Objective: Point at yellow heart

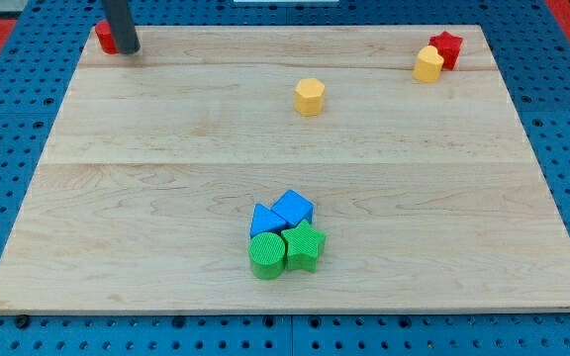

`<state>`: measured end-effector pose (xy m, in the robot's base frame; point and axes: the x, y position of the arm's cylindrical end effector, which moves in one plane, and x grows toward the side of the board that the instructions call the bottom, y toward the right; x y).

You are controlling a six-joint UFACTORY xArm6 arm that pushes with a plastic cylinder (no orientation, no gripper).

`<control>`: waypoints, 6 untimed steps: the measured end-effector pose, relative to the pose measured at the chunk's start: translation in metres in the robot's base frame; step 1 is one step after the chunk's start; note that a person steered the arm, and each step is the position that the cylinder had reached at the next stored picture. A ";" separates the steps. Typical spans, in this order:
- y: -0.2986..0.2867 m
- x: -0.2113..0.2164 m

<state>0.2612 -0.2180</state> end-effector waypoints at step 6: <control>0.503 0.041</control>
